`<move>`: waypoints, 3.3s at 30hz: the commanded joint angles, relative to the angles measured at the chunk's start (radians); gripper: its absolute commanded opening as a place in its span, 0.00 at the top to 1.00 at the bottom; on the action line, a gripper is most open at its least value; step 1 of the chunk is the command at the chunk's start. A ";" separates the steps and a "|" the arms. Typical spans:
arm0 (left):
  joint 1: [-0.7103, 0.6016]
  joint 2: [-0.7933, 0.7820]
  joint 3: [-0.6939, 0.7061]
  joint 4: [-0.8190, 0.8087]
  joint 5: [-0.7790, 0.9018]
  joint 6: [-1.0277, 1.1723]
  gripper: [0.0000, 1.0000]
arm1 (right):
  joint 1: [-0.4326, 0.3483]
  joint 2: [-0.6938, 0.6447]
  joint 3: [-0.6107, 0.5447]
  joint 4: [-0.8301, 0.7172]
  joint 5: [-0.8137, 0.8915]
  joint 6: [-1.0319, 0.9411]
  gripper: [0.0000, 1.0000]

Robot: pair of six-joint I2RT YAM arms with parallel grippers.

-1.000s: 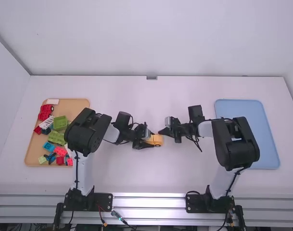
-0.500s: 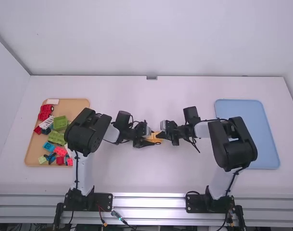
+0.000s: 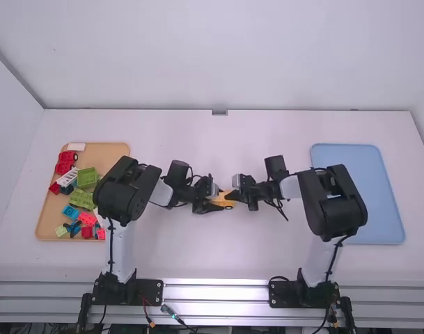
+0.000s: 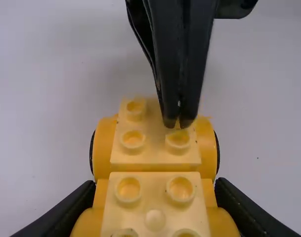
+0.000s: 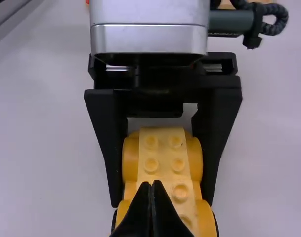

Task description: Assemble lego blocks to make yellow taxi

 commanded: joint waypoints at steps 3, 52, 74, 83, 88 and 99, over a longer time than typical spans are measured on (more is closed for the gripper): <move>0.003 0.015 0.004 -0.012 -0.004 -0.004 0.82 | 0.042 0.040 0.015 -0.009 0.053 0.006 1.00; -0.003 0.015 0.004 -0.012 0.000 -0.004 0.90 | -0.015 -0.021 -0.051 0.108 0.180 0.114 1.00; -0.003 0.015 0.004 -0.015 -0.001 -0.004 0.95 | 0.023 0.026 -0.051 0.049 0.304 0.103 1.00; -0.003 0.015 0.004 -0.018 -0.001 -0.011 0.96 | 0.021 0.103 0.034 -0.050 0.225 0.015 1.00; -0.003 0.015 0.004 -0.017 0.000 -0.011 0.95 | -0.013 0.016 0.052 -0.107 0.123 -0.051 1.00; -0.003 0.015 0.004 -0.014 -0.001 -0.007 0.92 | -0.090 -0.217 0.060 -0.099 0.207 0.172 0.82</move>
